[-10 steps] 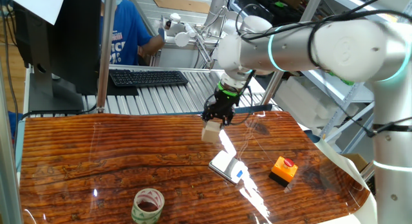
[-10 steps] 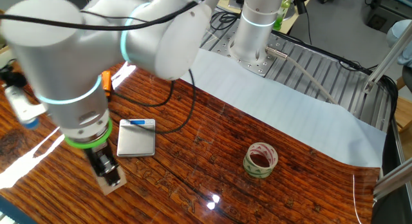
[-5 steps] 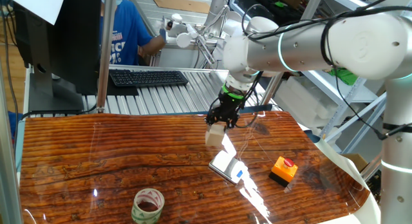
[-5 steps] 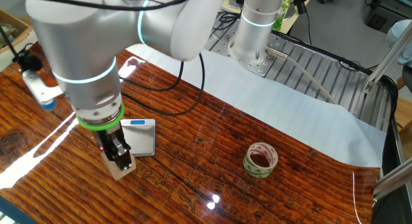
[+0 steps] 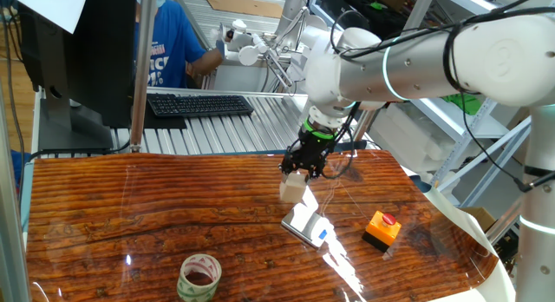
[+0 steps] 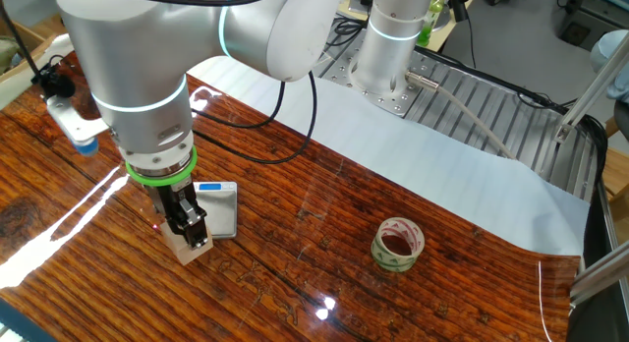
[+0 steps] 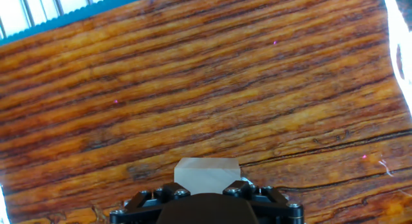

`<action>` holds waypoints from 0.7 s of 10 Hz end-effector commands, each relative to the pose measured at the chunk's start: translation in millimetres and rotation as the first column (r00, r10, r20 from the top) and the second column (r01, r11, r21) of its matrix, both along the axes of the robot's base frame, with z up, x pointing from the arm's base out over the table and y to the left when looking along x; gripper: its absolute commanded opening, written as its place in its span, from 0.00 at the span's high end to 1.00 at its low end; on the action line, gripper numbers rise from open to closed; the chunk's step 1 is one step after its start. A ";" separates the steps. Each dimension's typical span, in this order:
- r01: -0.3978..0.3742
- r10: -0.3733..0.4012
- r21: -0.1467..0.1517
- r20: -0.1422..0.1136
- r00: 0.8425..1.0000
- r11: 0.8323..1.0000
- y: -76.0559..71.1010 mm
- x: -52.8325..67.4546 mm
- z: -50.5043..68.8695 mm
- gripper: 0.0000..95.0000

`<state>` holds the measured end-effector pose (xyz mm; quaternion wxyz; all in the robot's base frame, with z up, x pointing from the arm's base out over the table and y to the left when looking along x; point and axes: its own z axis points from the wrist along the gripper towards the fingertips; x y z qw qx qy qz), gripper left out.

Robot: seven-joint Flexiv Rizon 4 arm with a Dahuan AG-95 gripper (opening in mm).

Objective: Place the block on the scale

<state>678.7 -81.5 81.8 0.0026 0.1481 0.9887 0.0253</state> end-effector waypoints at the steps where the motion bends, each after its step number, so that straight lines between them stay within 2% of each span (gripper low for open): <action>1: 0.025 -0.025 -0.003 0.000 1.000 1.000 0.0 -0.4 0.6 0.80; 5: 0.032 -0.032 0.001 0.010 0.999 0.999 0.0 -0.2 0.7 0.80; 7: 0.032 -0.032 0.008 0.004 0.999 0.999 0.1 -0.2 0.7 0.80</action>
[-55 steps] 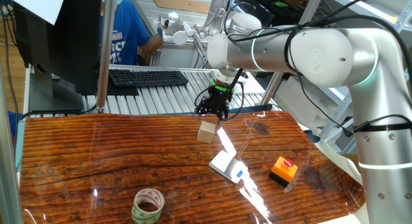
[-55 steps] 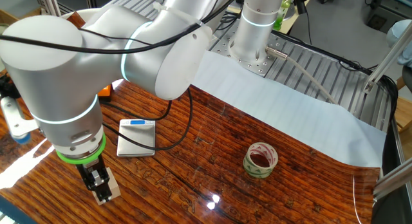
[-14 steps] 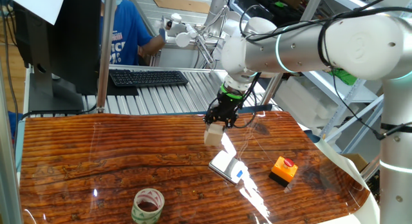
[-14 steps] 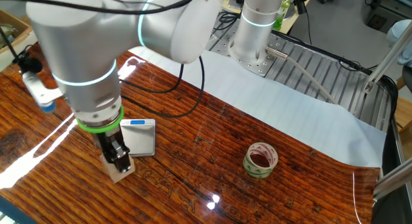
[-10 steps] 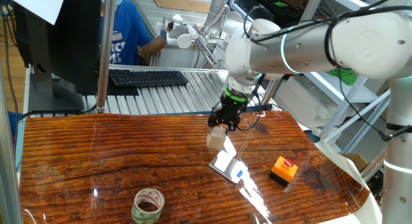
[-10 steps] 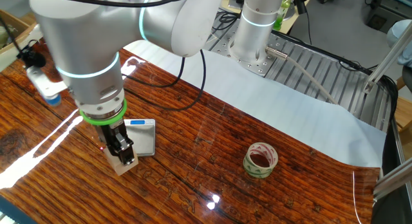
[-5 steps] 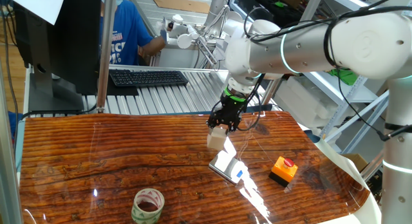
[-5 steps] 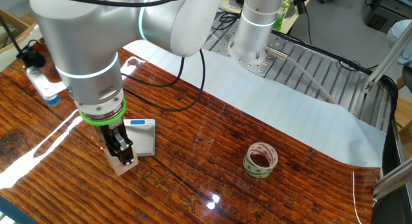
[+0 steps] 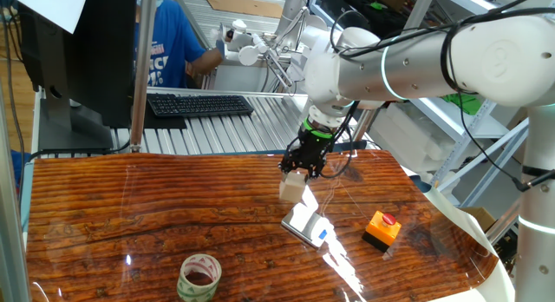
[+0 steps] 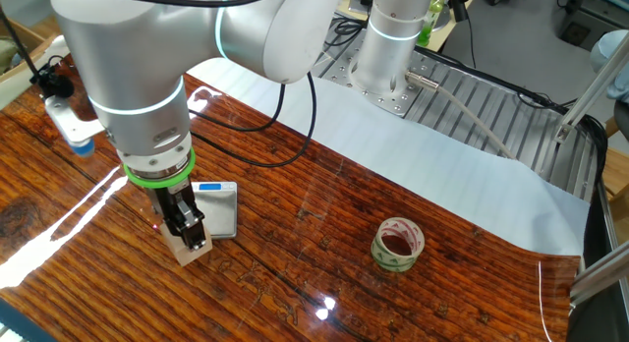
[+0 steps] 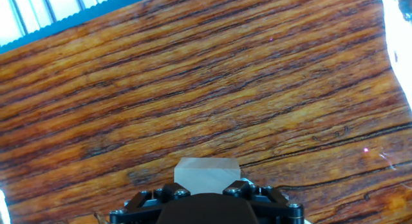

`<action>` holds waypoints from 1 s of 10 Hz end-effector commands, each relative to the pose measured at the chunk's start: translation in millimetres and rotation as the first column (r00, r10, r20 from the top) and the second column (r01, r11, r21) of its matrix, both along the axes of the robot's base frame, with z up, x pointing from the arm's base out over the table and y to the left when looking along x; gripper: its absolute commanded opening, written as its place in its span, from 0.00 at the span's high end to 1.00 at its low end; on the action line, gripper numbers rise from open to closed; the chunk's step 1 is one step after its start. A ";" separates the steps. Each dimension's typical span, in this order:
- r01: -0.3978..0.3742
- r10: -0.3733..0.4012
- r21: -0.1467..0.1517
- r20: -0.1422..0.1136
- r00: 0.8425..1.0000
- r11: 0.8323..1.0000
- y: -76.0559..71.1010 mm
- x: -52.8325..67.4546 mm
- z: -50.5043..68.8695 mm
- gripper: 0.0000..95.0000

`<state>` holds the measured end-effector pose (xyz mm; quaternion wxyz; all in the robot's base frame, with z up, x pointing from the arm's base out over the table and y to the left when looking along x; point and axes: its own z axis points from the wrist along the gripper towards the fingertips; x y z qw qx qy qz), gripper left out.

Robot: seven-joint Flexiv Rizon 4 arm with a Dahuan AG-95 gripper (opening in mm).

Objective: Place the block on the scale

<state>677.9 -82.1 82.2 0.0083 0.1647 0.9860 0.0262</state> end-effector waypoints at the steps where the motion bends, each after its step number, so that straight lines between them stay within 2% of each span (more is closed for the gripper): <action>1: -0.001 0.001 0.006 -0.007 1.000 1.000 0.6 0.5 0.3 0.80; 8: 0.036 -0.036 0.006 -0.005 0.999 0.999 0.6 0.5 0.4 0.80; 9: 0.045 -0.045 0.007 0.003 0.999 0.999 0.6 0.5 0.4 1.00; 10: 0.061 -0.061 0.012 0.003 0.998 0.998 0.6 0.5 0.4 1.00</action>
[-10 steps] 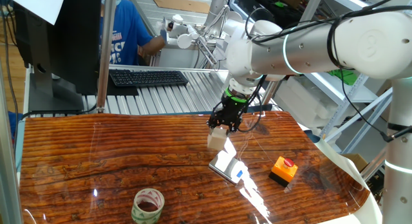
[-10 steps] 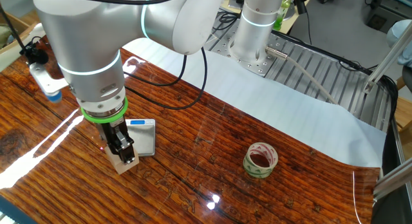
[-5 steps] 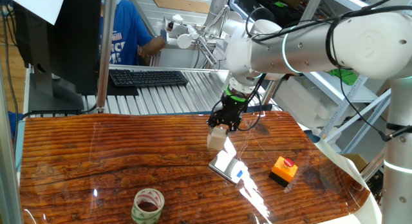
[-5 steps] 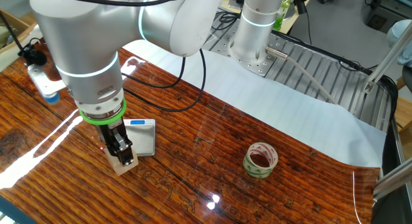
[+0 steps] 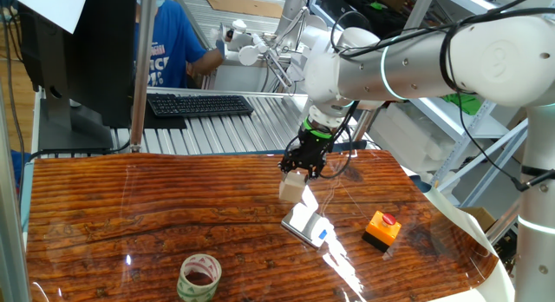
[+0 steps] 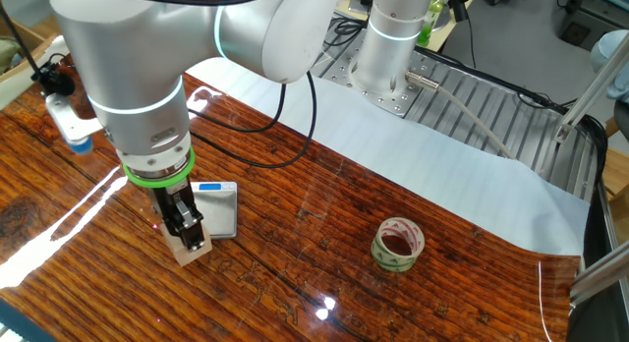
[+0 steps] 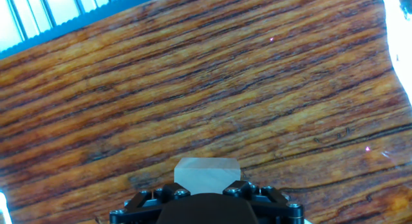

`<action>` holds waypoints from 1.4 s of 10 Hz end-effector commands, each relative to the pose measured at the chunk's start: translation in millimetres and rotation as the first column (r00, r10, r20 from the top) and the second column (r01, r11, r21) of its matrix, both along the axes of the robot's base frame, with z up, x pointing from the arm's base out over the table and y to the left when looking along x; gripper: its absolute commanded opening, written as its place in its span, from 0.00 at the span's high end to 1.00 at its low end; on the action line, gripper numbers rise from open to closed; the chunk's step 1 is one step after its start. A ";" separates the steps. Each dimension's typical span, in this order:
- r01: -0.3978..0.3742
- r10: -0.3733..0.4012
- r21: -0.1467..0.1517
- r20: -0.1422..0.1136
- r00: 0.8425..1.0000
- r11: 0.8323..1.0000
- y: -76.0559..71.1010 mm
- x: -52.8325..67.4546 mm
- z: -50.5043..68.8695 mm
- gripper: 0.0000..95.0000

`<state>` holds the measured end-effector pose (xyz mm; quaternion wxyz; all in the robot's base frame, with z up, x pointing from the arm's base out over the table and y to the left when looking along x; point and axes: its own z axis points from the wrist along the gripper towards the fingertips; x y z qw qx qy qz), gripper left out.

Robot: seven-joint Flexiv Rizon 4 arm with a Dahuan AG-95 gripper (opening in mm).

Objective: Place the block on the scale

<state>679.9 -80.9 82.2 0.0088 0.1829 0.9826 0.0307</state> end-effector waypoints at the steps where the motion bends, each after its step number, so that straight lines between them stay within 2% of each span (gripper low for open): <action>1: 0.043 -0.043 0.006 0.000 0.999 0.999 -0.5 -1.5 0.3 1.00; 14: 0.083 -0.083 0.013 -0.001 0.997 0.997 -0.5 -1.5 0.3 1.00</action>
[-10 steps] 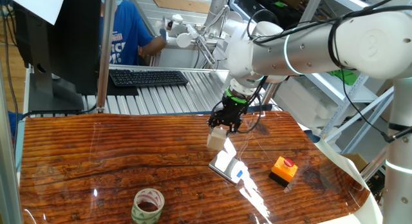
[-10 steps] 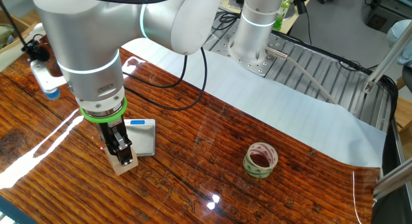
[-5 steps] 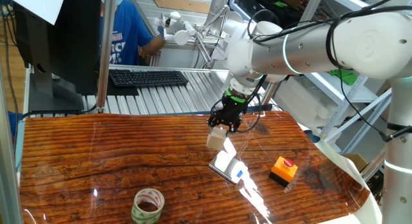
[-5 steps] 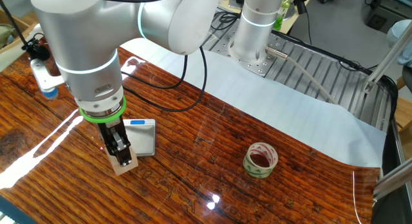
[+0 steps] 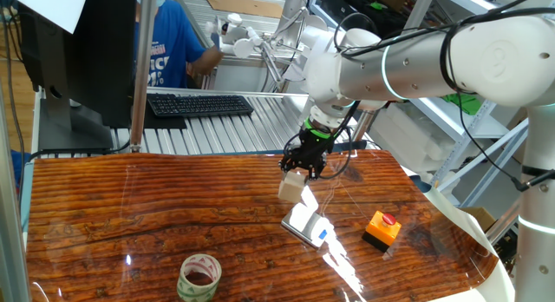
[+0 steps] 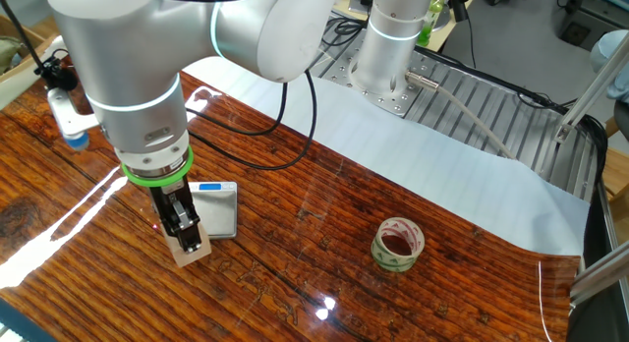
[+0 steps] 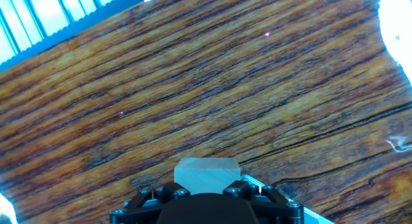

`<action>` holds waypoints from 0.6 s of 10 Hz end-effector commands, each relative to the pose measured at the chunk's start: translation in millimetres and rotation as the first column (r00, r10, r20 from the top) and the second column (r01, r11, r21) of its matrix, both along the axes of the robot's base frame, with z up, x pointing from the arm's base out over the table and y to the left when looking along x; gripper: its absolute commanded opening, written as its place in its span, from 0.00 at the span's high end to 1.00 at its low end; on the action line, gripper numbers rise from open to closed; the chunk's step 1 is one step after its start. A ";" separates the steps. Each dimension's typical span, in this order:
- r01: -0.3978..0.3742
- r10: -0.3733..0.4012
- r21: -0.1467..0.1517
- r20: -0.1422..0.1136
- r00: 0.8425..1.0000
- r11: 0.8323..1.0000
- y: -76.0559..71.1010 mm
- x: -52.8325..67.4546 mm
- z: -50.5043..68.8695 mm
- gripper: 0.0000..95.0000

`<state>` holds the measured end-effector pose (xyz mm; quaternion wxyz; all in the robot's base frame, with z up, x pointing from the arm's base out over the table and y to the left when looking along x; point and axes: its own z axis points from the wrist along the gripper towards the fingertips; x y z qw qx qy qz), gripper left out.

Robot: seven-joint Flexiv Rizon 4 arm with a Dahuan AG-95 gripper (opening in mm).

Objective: Place the block on the scale

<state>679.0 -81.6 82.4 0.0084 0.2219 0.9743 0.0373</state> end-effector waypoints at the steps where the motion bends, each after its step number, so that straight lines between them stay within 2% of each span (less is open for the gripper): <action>1: 0.008 -0.008 -0.002 -0.003 1.000 1.000 0.1 -0.5 0.2 1.00; 3: 0.021 -0.021 0.000 -0.012 1.000 1.000 0.1 -0.5 0.2 1.00; 6: 0.039 -0.039 -0.006 -0.012 0.999 0.999 0.1 -0.5 0.2 1.00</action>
